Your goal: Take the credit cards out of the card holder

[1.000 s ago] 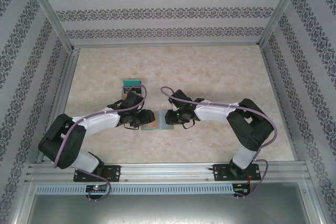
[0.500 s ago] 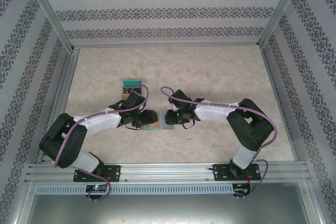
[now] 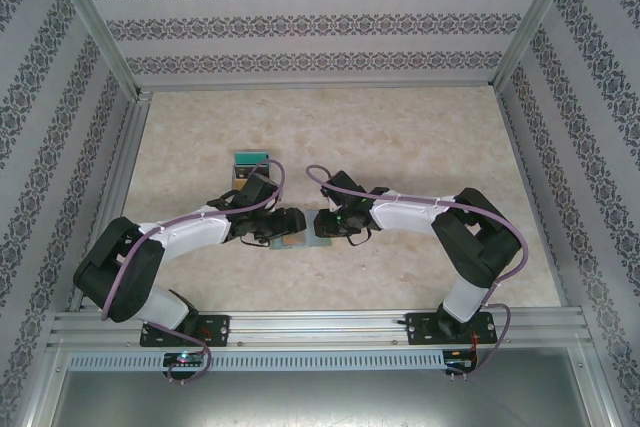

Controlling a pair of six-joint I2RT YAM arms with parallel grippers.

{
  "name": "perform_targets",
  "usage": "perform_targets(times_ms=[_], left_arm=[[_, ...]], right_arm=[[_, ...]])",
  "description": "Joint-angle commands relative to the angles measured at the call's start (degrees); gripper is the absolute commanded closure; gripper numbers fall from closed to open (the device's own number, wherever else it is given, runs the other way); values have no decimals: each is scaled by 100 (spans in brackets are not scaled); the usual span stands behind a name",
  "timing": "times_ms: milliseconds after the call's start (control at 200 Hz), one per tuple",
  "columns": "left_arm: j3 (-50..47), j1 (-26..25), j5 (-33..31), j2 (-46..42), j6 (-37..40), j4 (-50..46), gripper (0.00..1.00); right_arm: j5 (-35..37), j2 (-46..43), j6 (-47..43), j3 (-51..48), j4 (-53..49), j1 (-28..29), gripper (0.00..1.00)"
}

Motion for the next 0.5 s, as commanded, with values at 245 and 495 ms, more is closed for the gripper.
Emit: perform_targets(times_ms=[245,495], left_arm=[[54,-121,529,117,7,642,11],[40,-117,562,131,4,676,0]], right_arm=[[159,108,0,-72,1,45,63],[193,100,15,-68,-13,43,59]])
